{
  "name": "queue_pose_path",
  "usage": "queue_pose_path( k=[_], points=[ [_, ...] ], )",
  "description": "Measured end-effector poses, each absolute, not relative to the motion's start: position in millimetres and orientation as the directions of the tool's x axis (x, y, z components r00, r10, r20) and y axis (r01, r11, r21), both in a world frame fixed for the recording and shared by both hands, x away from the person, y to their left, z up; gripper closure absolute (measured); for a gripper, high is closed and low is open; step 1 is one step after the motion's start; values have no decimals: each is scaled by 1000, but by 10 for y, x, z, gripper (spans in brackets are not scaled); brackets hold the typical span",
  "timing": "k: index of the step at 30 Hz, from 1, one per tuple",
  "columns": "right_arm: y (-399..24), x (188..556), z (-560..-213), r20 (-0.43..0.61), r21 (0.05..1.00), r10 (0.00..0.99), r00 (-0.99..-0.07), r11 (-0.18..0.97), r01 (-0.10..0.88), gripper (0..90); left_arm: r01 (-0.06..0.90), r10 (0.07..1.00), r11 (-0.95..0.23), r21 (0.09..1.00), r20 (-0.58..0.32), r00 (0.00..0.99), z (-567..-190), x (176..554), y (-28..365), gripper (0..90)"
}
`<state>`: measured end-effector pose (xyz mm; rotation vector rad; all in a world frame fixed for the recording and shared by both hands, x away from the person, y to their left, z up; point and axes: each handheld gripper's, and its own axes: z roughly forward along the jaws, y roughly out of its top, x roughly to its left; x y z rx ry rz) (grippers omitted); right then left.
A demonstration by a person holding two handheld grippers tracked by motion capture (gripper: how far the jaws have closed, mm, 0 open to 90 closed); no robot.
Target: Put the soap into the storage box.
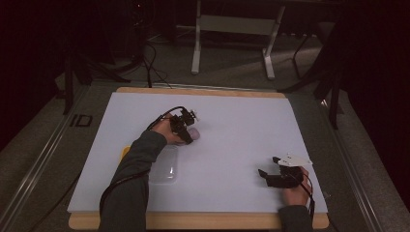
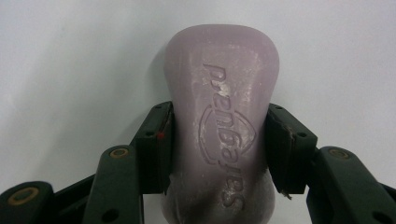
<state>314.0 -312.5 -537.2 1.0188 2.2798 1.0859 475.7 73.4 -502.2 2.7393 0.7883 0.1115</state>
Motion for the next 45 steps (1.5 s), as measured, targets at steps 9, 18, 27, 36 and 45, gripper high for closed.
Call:
queue_pose_path(
  k=[9, 18, 27, 36, 45],
  points=[
    [-3123, 3140, -5372, -56, 790, 762, -645, 429, 438, 198, 524, 546, -795, 307, -16, 838, -5023, 4745, 750, 491],
    [-3122, 3140, -5372, -56, 790, 762, -645, 429, 438, 198, 565, 580, -748, 348, -71, 812, -5029, 4753, 829, 493],
    [-3121, 3138, -5372, -58, 790, 763, -644, 429, 437, 198, 563, 583, -738, 372, -66, 810, -4933, 4697, 848, 494],
    [-3122, 3137, -5372, -58, 791, 763, -644, 429, 436, 198, 560, 589, -734, 384, -52, 807, -4846, 4653, 871, 494],
    [-3122, 3134, -5370, -59, 792, 763, -643, 429, 436, 198, 579, 611, -703, 413, -66, 789, -4769, 4603, 907, 494]
  ],
)
